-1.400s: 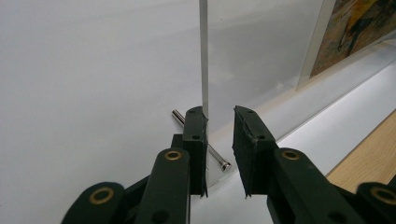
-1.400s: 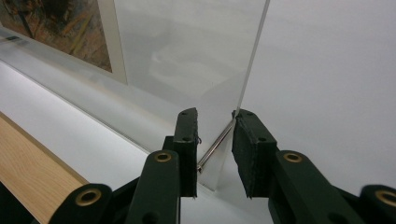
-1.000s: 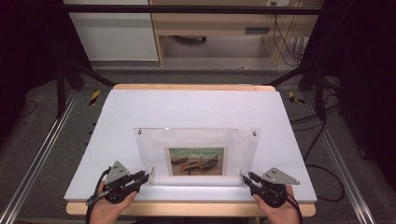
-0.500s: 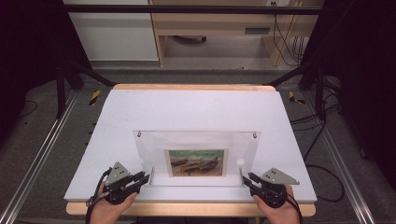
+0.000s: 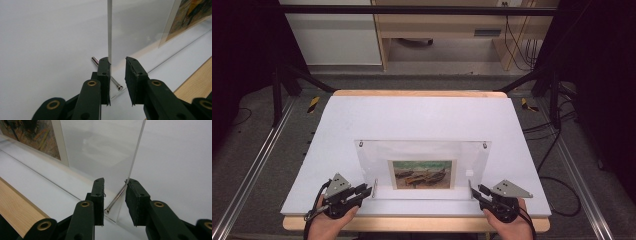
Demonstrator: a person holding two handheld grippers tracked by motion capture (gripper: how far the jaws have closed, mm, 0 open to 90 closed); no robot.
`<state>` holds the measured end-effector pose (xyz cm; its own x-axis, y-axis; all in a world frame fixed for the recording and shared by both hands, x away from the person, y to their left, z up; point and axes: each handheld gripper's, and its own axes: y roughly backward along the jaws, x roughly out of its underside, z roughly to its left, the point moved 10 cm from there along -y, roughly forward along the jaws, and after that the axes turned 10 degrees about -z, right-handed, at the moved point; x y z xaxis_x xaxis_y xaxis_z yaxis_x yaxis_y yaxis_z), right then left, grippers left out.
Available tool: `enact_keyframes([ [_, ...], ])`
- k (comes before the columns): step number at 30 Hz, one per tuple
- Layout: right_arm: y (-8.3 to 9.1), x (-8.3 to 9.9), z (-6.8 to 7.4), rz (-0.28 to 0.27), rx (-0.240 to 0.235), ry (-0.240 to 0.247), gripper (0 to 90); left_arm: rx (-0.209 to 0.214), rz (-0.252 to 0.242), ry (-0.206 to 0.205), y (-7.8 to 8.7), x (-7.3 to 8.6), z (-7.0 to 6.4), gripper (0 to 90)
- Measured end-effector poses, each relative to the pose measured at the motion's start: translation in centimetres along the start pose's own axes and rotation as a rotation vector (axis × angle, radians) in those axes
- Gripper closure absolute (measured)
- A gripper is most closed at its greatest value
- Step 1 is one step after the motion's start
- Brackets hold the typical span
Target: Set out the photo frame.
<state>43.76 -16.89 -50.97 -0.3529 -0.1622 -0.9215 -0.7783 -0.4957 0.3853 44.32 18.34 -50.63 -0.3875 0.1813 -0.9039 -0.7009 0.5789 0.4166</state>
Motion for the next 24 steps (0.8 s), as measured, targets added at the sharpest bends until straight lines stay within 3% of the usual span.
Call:
enact_keyframes([
  [7, -0.02, -0.19, 0.07, -0.012, -0.002, -0.005, 65.4, 0.0, -0.005, 0.001, -0.03, -0.04, -0.01, 71.6],
  [11, -0.13, -0.3, 0.14, -0.017, 0.002, -0.005, 58.0, 0.002, -0.008, -0.007, -0.11, -0.07, -0.06, 69.1],
  [22, -0.39, -0.59, -0.09, -0.036, 0.023, 0.001, 45.2, -0.01, -0.04, -0.006, -0.34, -0.44, -0.08, 53.3],
  [24, -0.36, -0.73, -0.28, -0.044, 0.034, -0.001, 40.8, -0.01, -0.047, -0.009, -0.37, -0.58, -0.05, 47.2],
])
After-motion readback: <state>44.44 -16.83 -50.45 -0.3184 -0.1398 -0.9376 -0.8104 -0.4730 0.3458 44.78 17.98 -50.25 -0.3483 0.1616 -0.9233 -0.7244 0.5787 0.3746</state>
